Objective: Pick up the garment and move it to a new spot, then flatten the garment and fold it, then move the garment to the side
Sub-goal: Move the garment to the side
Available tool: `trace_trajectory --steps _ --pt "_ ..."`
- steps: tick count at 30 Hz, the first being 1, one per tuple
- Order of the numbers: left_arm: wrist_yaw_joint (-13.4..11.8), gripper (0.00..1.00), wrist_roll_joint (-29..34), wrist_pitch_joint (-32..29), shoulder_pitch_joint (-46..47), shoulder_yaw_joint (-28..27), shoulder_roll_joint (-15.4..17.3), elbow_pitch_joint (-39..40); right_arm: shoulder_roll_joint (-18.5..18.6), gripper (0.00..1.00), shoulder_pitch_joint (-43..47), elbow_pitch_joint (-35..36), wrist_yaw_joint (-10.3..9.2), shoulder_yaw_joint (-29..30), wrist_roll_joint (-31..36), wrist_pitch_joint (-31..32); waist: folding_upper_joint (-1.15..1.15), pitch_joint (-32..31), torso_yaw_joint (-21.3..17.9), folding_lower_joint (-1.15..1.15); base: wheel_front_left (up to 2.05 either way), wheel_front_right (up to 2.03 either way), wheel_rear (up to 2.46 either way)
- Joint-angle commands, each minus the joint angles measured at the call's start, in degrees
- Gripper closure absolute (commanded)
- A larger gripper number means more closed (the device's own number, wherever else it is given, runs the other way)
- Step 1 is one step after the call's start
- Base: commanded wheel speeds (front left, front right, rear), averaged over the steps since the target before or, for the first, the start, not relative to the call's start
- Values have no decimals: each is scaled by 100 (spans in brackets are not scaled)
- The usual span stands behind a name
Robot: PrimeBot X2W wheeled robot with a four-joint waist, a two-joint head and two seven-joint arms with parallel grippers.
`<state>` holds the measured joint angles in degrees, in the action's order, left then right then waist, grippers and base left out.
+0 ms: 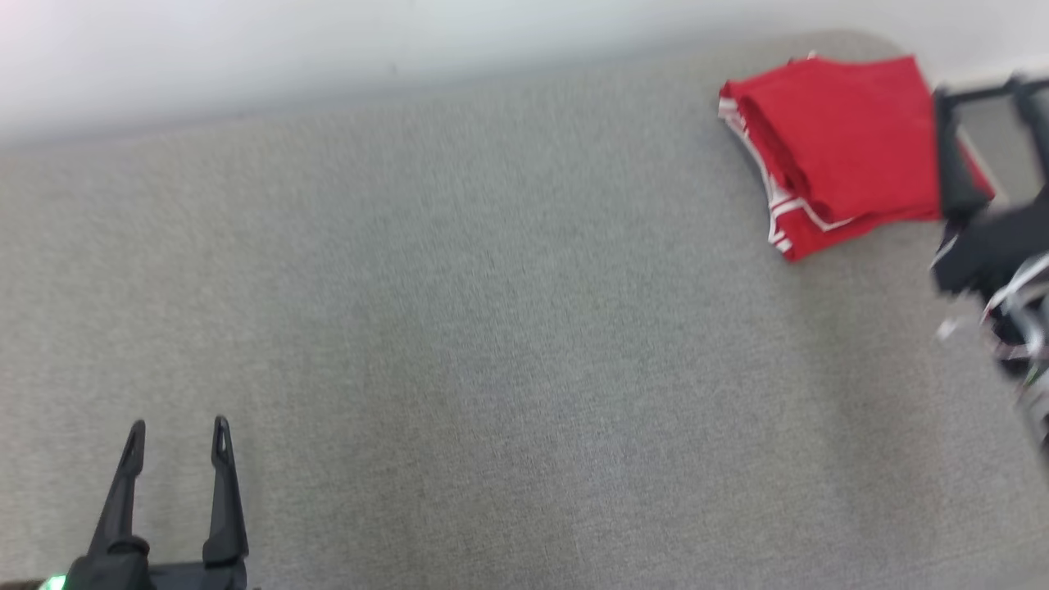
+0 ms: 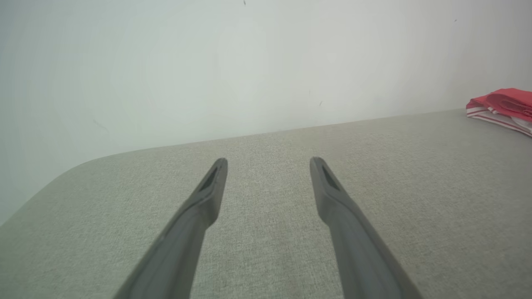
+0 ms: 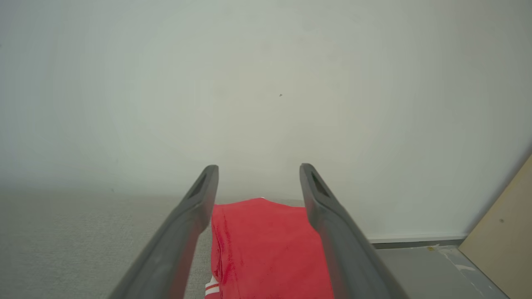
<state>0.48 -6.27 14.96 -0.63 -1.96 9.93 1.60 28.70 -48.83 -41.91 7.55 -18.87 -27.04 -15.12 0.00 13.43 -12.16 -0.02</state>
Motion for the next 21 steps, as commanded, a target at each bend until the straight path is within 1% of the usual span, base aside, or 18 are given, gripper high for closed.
trace_trajectory --steps 1,5,11,14,15,21 --pt "-26 0 -36 26 -148 -37 -43 5 -98 0 332 142 -18 58 51 2 0 -518 103 2 0 0 0" --pt "-11 0 -56 27 -258 -96 -92 -16 -225 0 938 569 -18 264 67 1 0 -639 138 2 0 0 0" --pt "9 0 -61 25 -330 -145 -184 -116 -469 0 1955 1217 -18 742 112 2 0 -837 330 2 0 0 0" --pt "36 0 -66 23 -389 -169 -222 -179 -618 0 2480 1453 -18 916 150 2 0 -961 419 2 0 0 0" --pt "36 0 -66 23 -389 -169 -222 -179 -618 0 2480 1453 -18 916 150 2 0 -961 419 2 0 0 0" --pt "34 0 -36 24 -527 -226 -284 -285 -1010 0 3438 1942 -18 1320 277 3 0 -1199 628 2 0 0 0"
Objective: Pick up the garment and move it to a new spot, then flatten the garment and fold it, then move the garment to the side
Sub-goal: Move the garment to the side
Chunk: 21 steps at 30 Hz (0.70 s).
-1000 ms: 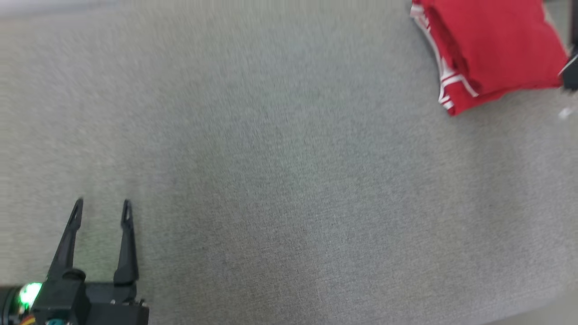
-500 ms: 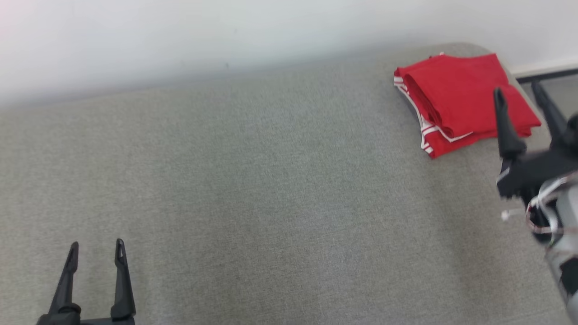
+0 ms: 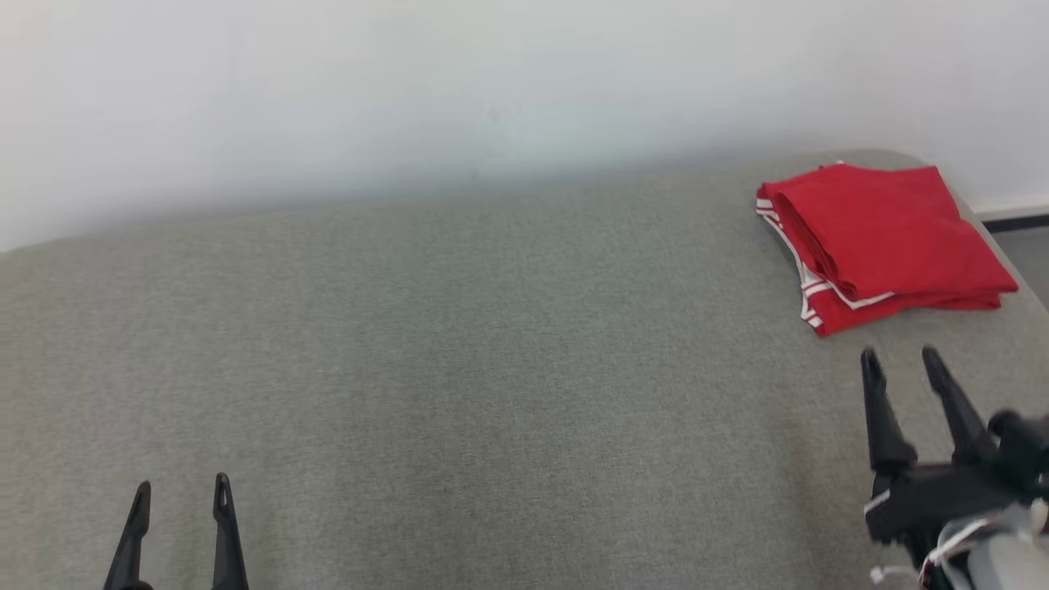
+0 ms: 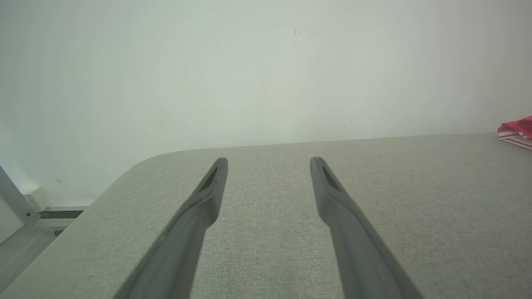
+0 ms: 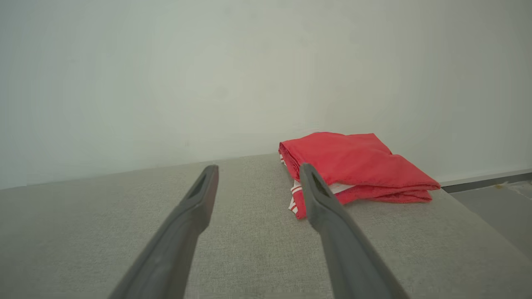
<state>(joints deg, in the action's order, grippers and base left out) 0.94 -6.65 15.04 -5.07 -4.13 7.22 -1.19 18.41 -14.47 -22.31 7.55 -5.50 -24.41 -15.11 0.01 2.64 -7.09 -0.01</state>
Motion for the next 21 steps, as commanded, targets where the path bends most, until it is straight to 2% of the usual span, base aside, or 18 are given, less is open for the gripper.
trace_trajectory --steps 1,8,21 --pt "-2 0 0 16 -102 -21 -17 -19 -39 0 145 60 -18 49 62 9 -1 -157 158 1 0 0 0" --pt "56 0 69 17 -156 -17 -42 -133 -602 0 862 609 -18 235 261 151 -1 -297 425 1 0 0 0" --pt "201 0 96 16 -90 52 -51 -286 -1099 0 1358 847 -18 314 655 206 -1 -370 792 1 0 0 0"
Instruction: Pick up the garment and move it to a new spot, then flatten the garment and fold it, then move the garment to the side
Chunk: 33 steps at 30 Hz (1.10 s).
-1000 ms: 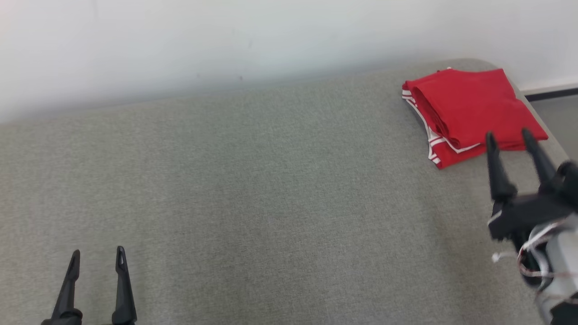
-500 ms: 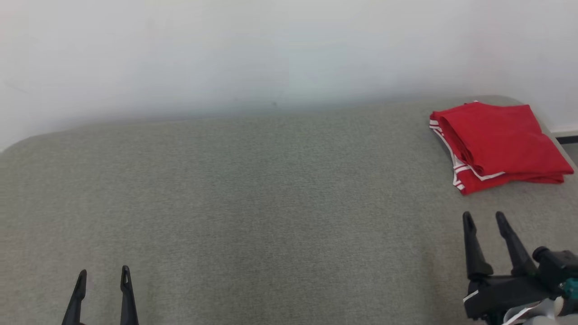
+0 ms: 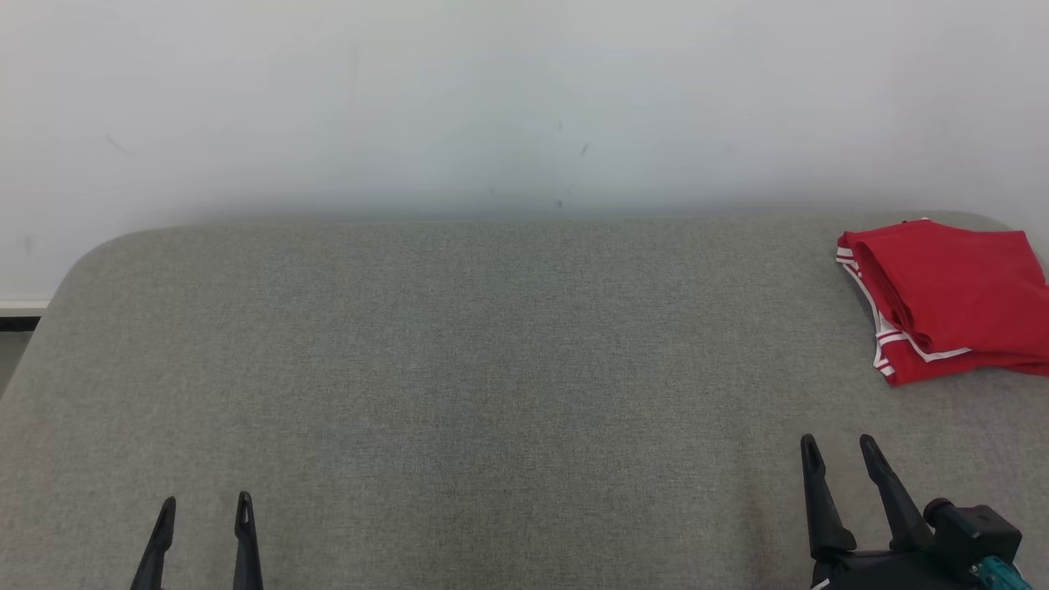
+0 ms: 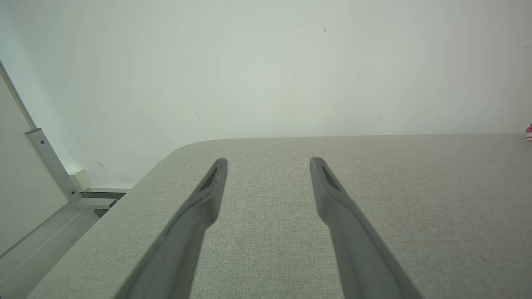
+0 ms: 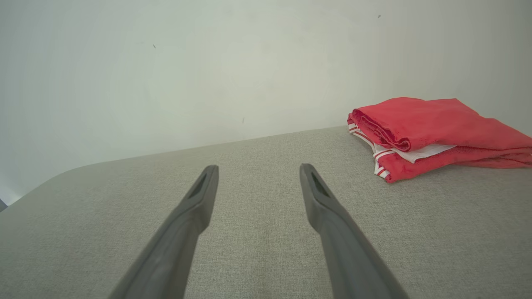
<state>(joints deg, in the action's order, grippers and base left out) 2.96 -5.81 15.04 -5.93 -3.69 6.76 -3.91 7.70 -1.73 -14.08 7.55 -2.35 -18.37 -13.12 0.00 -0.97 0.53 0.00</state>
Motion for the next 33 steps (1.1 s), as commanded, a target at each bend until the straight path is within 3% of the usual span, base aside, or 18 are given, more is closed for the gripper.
trace_trajectory --steps 1,10,18,19,23,33 --pt "11 0 14 16 0 13 -5 -26 -49 0 104 31 -18 -10 69 9 0 -6 37 0 0 0 0" --pt "136 0 -36 16 115 26 75 -179 -203 0 199 61 -18 -12 249 38 0 7 38 0 0 0 0" --pt "93 0 9 16 134 1 62 -252 -270 0 227 83 -18 4 307 87 0 -4 24 0 0 0 0" --pt "108 100 -23 -1 64 15 51 -260 -255 100 183 44 0 -2 279 100 0 -4 25 0 0 0 0" --pt "110 100 -78 -47 8 28 -22 -488 -277 100 287 -147 0 -9 240 119 0 -4 24 0 0 0 0" --pt "157 100 -1243 -360 201 -42 -70 -582 -305 100 176 -122 -1 121 -801 376 0 6 18 0 0 0 0"
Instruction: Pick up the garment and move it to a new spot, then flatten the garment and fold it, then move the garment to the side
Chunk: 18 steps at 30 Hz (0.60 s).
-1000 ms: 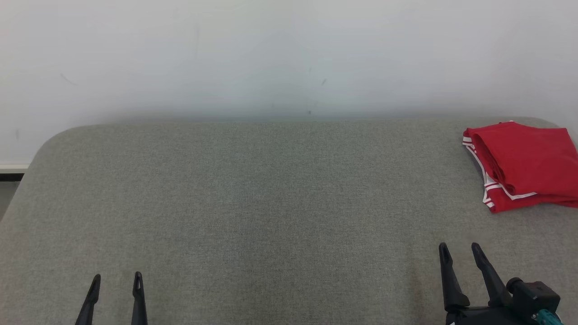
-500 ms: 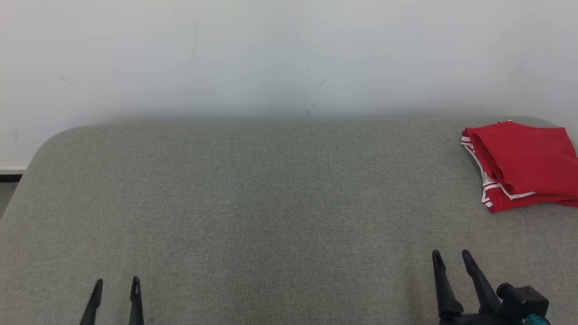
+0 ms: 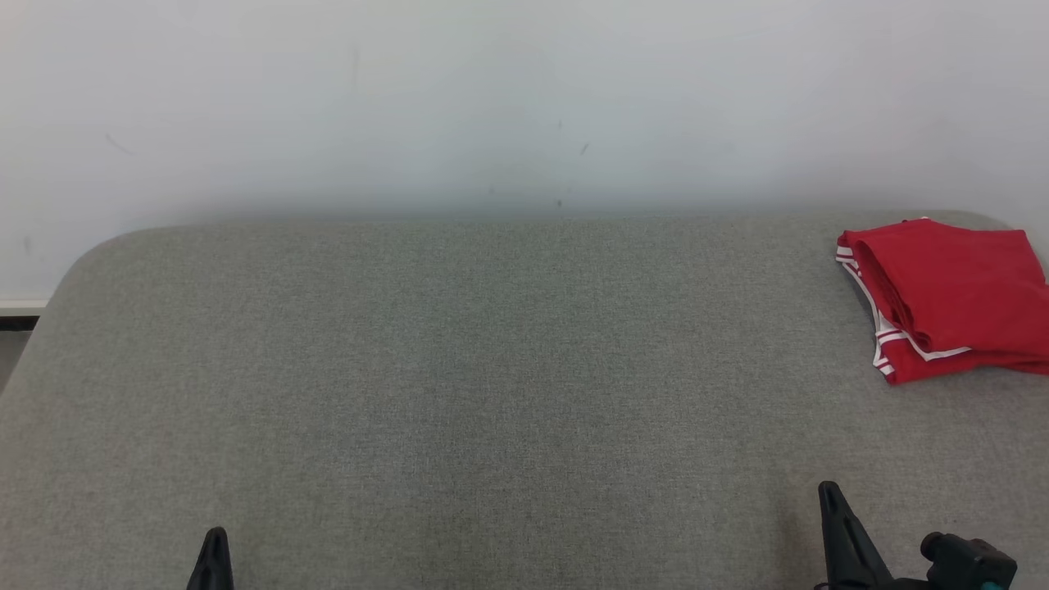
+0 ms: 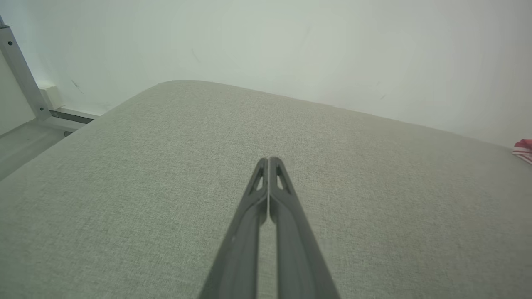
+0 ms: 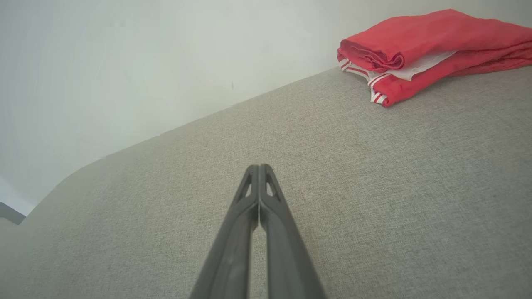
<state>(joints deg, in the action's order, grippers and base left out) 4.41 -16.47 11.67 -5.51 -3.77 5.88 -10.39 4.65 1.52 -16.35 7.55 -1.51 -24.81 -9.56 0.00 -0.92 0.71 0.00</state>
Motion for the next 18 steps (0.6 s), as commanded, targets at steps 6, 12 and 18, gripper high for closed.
trace_trajectory --steps 6,12,18 --pt "38 100 -818 -164 237 -40 -9 48 -15 100 -205 121 -2 103 -725 155 0 7 -4 0 0 0 0" --pt "62 100 -1413 -304 321 -56 -34 19 -30 100 -259 135 -2 164 -1253 282 0 12 -7 0 0 0 0" --pt "85 100 -1968 -439 400 -74 -59 -13 -43 100 -309 147 -3 223 -1752 401 0 18 -11 0 0 0 0"
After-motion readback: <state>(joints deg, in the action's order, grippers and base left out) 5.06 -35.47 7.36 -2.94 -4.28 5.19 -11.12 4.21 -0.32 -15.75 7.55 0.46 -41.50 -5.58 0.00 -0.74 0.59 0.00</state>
